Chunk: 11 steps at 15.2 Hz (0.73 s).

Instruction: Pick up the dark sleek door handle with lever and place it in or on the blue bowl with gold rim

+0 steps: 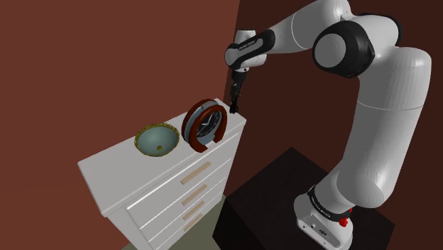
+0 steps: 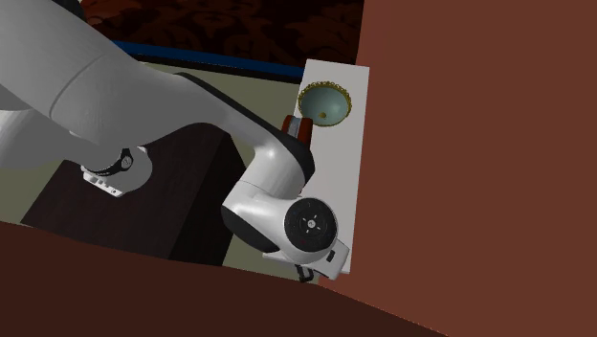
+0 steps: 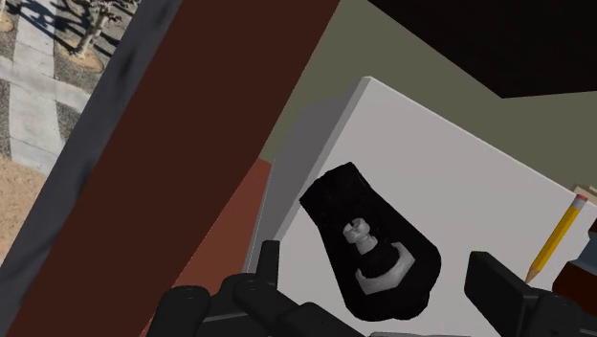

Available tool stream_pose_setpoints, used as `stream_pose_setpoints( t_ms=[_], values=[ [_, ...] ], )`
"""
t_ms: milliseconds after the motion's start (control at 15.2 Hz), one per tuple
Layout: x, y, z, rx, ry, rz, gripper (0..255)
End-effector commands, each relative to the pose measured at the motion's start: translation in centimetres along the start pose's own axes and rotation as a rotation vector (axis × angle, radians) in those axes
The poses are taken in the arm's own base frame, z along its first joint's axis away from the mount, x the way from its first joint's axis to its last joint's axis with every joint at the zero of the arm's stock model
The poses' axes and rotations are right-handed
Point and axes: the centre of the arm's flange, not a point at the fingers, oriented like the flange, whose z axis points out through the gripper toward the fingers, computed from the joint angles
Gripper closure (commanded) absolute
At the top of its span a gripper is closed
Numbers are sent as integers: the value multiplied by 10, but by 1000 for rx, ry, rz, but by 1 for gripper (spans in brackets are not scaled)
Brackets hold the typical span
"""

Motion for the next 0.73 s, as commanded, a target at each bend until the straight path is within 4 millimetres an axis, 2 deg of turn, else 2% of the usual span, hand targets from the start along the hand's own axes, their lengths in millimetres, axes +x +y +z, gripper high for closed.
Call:
stream_pose_setpoints(
  t_ms=[0,198,264,660],
  values=[
    [0,0,0,0,0,0,0],
    [0,0,0,0,0,0,0],
    [0,0,0,0,0,0,255],
    [0,0,0,0,0,0,255]
  ],
)
